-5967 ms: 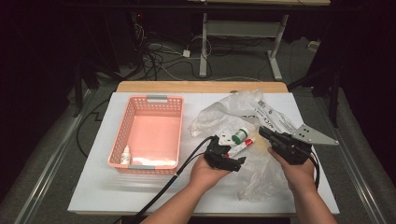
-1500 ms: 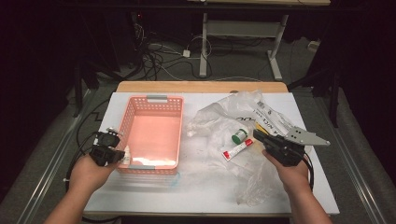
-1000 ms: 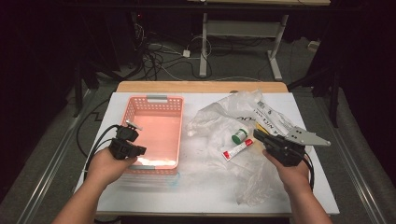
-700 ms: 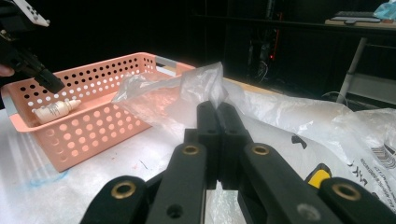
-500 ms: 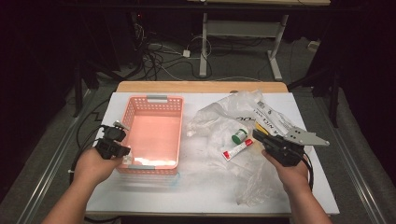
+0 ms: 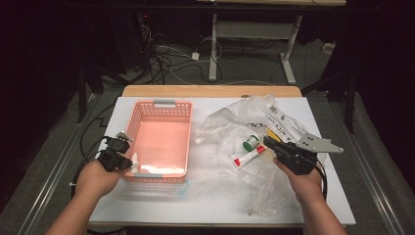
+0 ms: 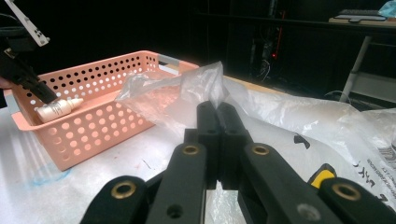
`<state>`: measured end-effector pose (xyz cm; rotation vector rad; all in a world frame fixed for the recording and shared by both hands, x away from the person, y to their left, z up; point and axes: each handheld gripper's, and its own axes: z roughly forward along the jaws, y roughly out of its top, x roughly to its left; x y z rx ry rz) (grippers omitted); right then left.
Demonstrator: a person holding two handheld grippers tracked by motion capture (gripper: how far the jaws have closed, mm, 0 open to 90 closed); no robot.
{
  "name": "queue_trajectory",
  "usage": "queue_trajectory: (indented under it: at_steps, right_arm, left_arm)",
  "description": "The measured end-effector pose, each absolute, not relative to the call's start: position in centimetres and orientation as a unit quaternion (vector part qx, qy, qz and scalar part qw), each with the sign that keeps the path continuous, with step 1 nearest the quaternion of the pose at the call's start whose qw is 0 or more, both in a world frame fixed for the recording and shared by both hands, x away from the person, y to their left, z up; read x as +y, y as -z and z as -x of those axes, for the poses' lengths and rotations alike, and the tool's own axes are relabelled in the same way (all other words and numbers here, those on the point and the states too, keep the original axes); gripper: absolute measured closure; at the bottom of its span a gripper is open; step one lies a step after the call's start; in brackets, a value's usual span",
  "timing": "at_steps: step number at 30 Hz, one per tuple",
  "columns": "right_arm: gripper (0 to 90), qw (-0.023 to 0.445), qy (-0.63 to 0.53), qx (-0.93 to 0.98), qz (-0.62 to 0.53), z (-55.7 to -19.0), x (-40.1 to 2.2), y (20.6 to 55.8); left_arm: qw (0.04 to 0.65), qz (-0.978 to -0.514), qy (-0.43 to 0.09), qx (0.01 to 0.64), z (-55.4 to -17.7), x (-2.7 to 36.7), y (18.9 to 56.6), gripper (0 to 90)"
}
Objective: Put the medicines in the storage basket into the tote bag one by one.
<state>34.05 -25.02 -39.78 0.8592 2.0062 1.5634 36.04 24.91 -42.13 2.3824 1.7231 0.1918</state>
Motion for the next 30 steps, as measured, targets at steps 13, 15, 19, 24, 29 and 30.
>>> queue_trajectory:
  at_steps: [13,15,19,24,29,30]
  right_arm:
    - [90.0,0.227,-0.567,0.728,-0.310,-34.0,-25.0,39.7]
    - [90.0,0.226,-0.568,0.727,-0.312,-34.0,-25.0,39.7]
    - [90.0,0.227,-0.568,0.728,-0.310,-34.1,-25.1,39.7]
    - [90.0,0.225,-0.567,0.729,-0.310,-34.2,-25.0,39.8]
    - [90.0,0.225,-0.566,0.730,-0.310,-34.1,-24.9,39.8]
    - [90.0,0.224,-0.566,0.730,-0.311,-34.1,-24.9,39.8]
  left_arm:
    - [0.110,-0.835,-0.047,0.538,-37.5,21.5,41.5,88.2]
    - [0.150,-0.835,-0.038,0.529,-37.8,20.5,40.7,88.2]
    - [0.187,-0.837,-0.030,0.514,-37.8,19.4,39.9,88.1]
    - [0.205,-0.832,-0.011,0.516,-38.2,19.0,40.2,68.3]
    - [0.213,-0.826,0.020,0.522,-39.7,18.1,40.5,54.3]
    - [0.214,-0.828,0.020,0.517,-40.1,17.8,40.5,54.3]
